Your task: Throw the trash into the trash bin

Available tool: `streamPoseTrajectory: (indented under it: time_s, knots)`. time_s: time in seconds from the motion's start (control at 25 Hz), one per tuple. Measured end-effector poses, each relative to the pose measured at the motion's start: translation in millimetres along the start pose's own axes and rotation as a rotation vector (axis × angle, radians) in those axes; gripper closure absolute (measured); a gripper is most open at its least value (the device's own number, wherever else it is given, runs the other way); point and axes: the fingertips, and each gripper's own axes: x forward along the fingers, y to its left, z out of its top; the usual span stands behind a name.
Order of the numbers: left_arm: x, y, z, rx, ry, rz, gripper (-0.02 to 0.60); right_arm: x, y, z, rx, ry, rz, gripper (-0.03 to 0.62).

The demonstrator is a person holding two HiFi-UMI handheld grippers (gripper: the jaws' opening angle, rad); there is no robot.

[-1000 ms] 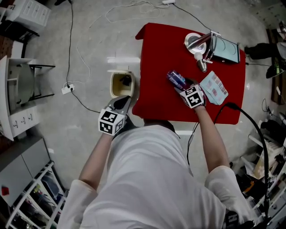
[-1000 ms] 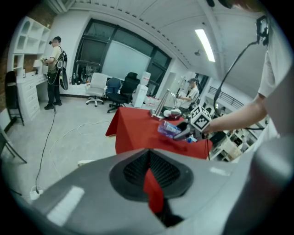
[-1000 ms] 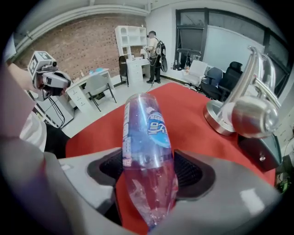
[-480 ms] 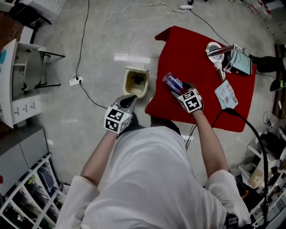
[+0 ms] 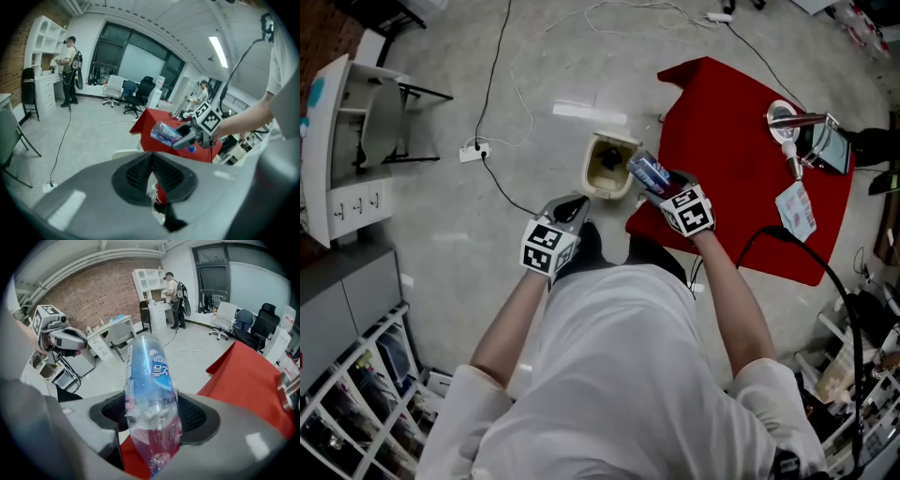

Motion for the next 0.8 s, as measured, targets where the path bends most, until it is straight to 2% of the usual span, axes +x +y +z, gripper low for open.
streamPoseTrajectory:
  time_s: [0.36, 0.64, 0.8]
  knots:
    - [-21, 49, -22, -0.026, 0.024, 0.023, 0.577, 55, 52, 37, 0.054, -0.009, 0.081, 0.263]
    - [-18, 90, -30, -0.018, 0.032, 0.039, 0.577, 93, 56, 37, 0.175, 0.001, 0.095, 0.263]
    - [-10, 106, -43, -0.008, 0.049, 0.044, 0.577, 114, 56, 23, 0.243, 0.02, 0.098, 0.261]
